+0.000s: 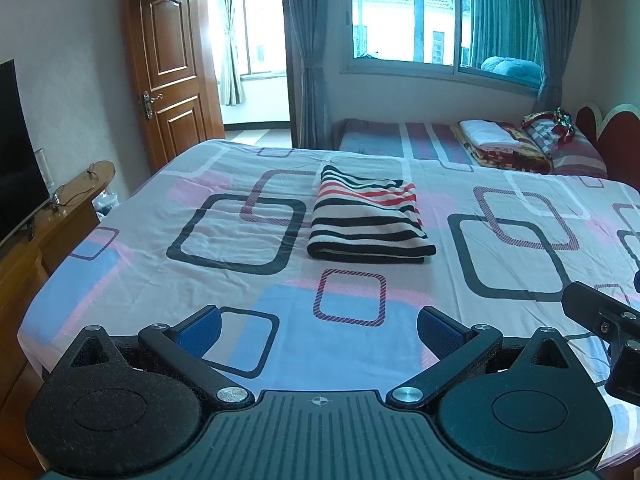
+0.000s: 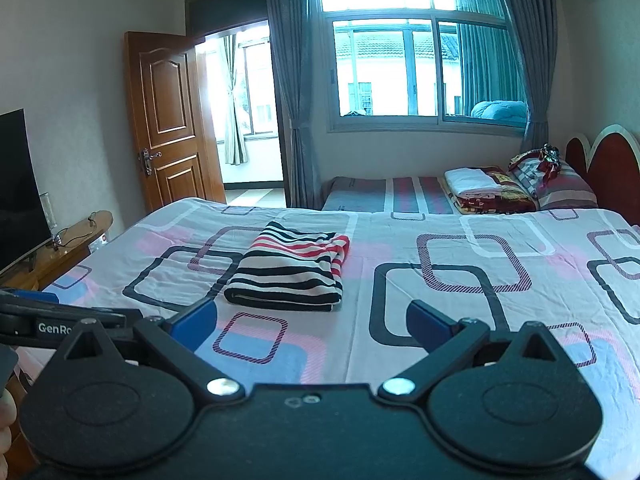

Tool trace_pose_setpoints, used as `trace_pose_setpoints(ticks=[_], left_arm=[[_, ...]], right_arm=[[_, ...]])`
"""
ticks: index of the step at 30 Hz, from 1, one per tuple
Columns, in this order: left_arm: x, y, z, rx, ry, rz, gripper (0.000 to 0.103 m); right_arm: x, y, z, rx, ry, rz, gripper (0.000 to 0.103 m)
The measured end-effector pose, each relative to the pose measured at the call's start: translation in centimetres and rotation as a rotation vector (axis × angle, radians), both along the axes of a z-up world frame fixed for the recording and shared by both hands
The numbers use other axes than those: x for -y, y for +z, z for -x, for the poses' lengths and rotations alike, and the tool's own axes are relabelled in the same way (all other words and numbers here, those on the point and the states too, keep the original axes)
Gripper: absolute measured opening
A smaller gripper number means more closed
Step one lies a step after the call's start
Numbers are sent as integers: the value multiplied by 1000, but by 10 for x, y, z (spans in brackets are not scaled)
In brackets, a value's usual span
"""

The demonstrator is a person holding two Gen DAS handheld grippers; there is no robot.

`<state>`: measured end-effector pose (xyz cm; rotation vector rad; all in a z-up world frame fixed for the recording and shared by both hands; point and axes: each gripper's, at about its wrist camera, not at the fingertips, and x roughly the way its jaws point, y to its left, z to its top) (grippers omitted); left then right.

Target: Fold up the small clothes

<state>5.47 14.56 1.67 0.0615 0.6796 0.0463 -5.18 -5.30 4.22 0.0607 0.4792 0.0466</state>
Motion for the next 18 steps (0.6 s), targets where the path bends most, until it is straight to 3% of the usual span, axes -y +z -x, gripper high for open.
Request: trace_pose_setpoints(ticks=[18], left_arm=[[3,-5,-13,-19,-22,-12,103]], right_arm=[[3,-3,-9,-18,8,-7,101]])
